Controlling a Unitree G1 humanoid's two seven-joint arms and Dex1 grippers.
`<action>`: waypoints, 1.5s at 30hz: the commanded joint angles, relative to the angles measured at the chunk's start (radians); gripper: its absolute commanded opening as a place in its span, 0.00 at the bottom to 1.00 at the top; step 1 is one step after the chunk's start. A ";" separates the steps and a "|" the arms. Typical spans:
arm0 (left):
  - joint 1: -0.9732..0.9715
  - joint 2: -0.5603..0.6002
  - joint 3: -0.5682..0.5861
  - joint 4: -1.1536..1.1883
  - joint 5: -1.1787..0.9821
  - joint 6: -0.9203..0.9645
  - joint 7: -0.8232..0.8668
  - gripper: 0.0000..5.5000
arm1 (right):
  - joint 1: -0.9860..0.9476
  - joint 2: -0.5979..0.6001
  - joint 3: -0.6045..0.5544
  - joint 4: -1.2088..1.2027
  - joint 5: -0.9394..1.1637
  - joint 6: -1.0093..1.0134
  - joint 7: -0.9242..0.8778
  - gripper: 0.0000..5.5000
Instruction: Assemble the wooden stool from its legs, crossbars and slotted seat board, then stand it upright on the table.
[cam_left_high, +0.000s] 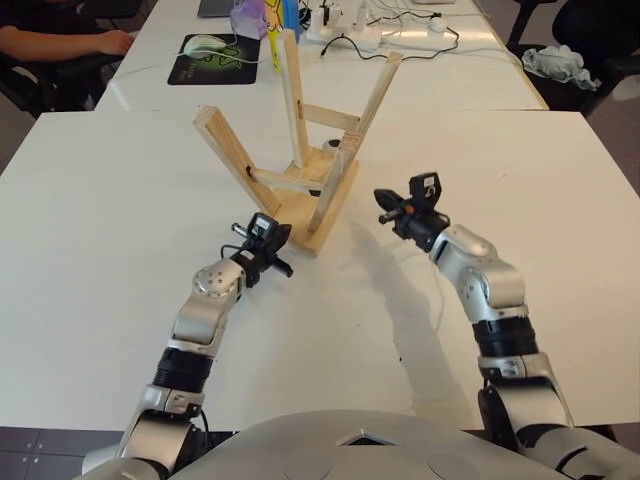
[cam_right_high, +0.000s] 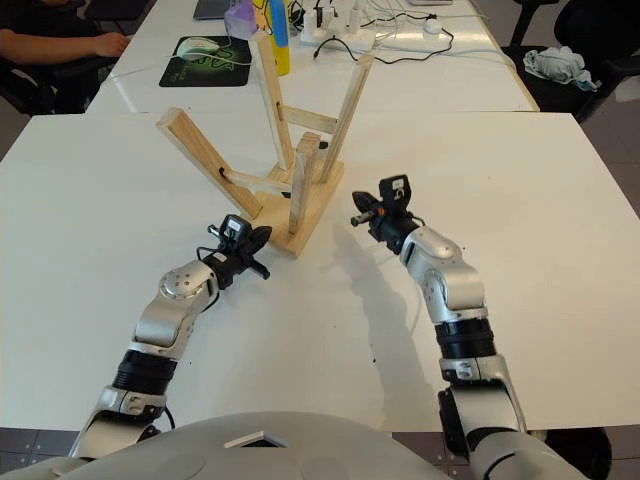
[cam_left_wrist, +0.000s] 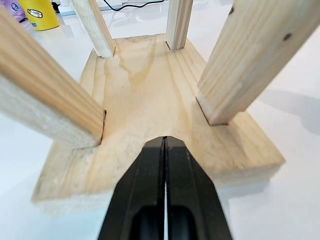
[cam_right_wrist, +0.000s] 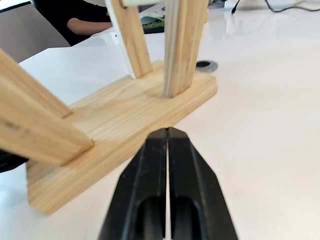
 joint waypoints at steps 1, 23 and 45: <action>0.159 0.019 0.128 -0.120 -0.010 -0.059 0.078 0.00 | 0.093 0.043 -0.005 -0.131 -0.026 0.049 -0.089 0.00; -0.162 -0.078 0.144 -0.137 0.016 -0.046 0.225 0.00 | 0.172 0.215 0.031 -0.423 -0.134 0.112 -0.306 0.00; -0.055 -0.166 0.009 -0.253 0.039 0.064 0.267 0.00 | 0.078 0.216 -0.020 -0.365 -0.193 0.118 -0.329 0.00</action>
